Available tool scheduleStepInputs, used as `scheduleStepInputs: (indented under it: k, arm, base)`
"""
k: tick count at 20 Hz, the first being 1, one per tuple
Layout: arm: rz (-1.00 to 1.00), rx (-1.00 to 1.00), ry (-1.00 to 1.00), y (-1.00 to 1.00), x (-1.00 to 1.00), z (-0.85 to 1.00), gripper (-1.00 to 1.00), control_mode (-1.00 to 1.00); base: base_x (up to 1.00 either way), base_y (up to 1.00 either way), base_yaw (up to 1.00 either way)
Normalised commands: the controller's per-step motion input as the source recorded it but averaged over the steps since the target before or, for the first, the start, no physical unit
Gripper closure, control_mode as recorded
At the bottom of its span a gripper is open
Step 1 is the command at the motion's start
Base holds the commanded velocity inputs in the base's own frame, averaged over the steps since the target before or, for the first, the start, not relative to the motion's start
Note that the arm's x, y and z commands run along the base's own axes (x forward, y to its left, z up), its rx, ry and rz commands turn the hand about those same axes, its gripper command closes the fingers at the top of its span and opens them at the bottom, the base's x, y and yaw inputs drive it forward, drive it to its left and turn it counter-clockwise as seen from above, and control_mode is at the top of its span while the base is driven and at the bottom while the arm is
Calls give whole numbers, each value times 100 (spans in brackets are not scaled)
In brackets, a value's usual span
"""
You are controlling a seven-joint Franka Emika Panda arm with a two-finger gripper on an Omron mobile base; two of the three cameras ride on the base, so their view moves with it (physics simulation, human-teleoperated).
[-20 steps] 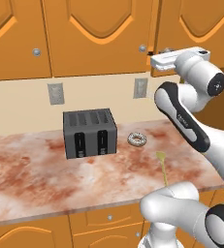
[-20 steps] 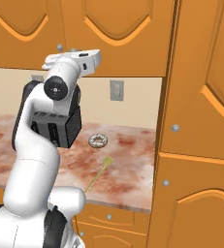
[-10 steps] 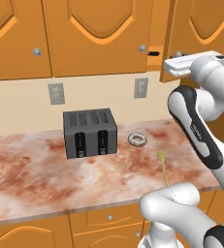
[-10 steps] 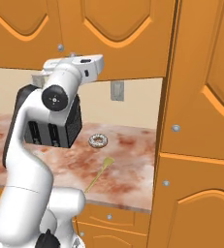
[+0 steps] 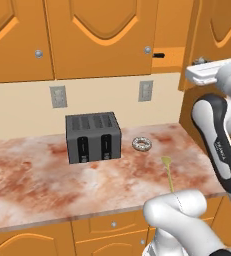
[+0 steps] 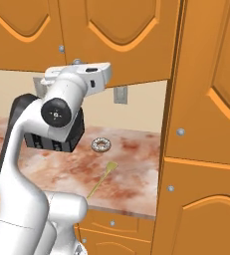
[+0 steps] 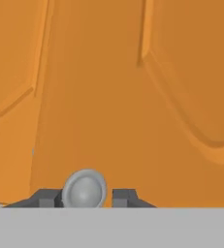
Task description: Pick the pan from the cabinet and place it on the stove. Then turn on the stove burner for the pan.
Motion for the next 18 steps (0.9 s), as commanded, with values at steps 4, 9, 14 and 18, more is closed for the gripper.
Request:
scheduleStepInputs:
  k: [4,9,14,18]
  arm:
    - [0,0,0,-59,-60,0,100,-100]
    - [0,0,2,-47,-46,0,100,-100]
    - [0,0,7,-16,-33,-4,-100,-100]
    - [-4,0,0,-3,-62,-8,-100,-100]
  base:
    - [0,0,0]
    - [0,0,0]
    - [0,0,0]
    - [0,0,0]
